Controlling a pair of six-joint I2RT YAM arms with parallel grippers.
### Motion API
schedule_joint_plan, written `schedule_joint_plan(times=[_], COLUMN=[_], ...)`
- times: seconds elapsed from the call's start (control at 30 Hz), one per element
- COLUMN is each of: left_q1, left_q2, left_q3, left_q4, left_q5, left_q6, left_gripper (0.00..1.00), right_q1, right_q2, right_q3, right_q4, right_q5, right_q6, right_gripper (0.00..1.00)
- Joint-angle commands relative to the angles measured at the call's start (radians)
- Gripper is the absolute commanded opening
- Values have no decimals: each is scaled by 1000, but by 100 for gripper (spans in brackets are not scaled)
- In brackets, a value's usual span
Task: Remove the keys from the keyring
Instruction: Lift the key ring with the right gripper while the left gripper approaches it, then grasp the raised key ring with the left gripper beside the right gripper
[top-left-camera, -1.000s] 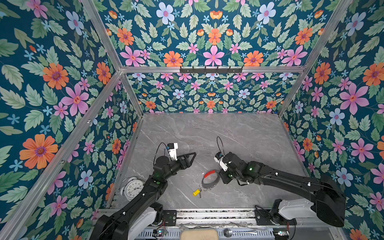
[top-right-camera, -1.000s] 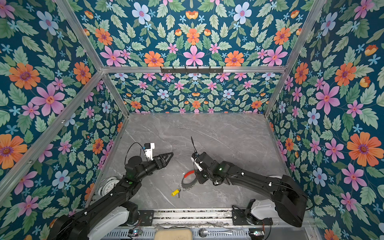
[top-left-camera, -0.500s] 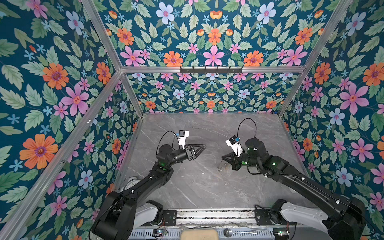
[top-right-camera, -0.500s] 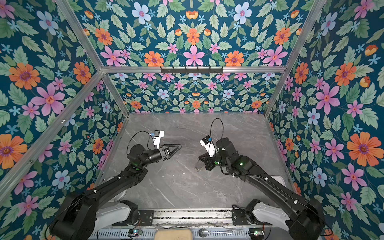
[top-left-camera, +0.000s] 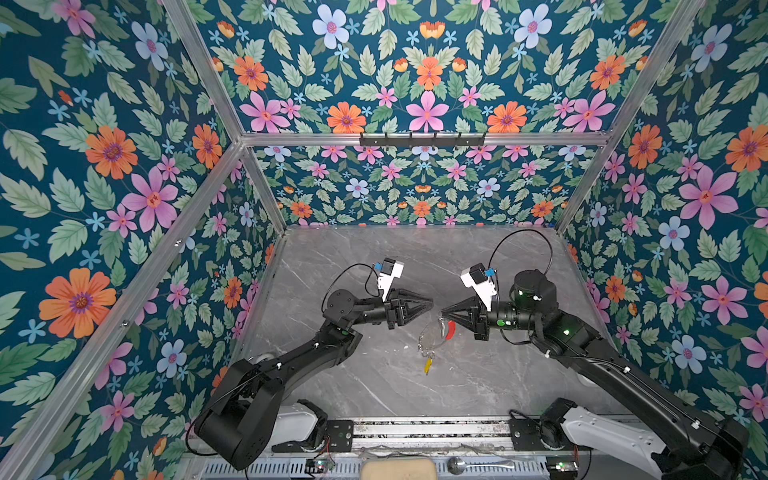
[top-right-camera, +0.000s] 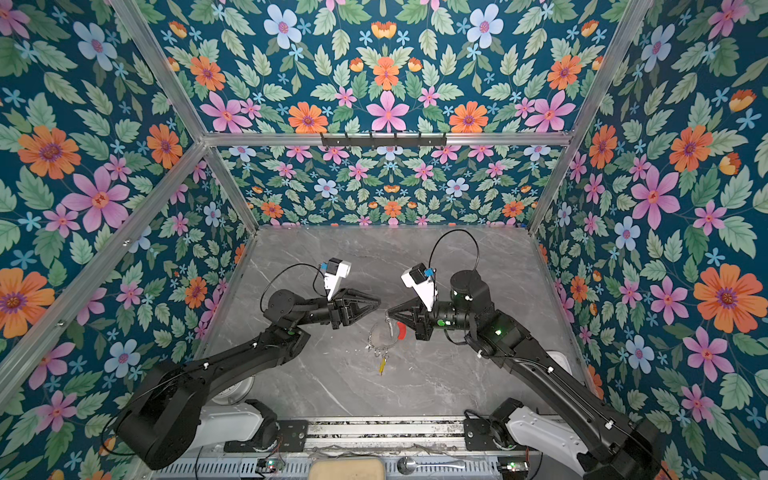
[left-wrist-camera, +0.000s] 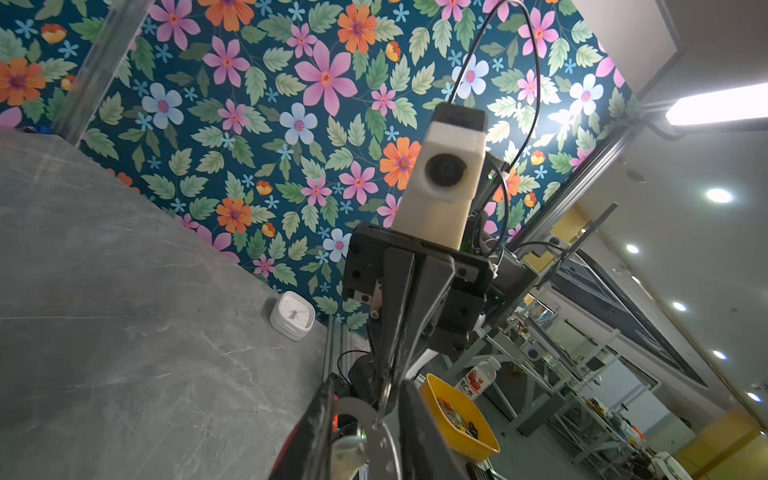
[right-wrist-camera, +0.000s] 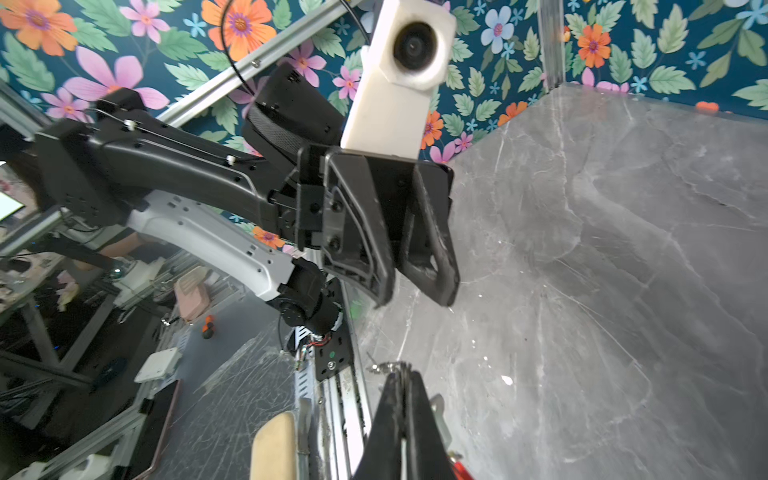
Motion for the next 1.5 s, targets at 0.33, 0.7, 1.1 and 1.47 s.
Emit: schedule_joint_plan(times=[0.33,0.7,1.1,1.47], left_q1=[-47,-67,-83,-125], left_q2=[40,67,-7,-198], left_q3=[10,18,17,13], left_q4=[221,238,63,-272], left_q5=[83,85,-16,-265], left_q6=[-85,-99,36,305], left_gripper=[24,17,0,0], right_q1=[-16,-23,-21,-21], right_q2=[4,16,16,-121], right_q3=[21,21,10,-109], right_q4=[75,94,147,398], right_q5=[-67,-82,-45,180], right_q6=[33,53,98,267], right_gripper=[0,0,0,59])
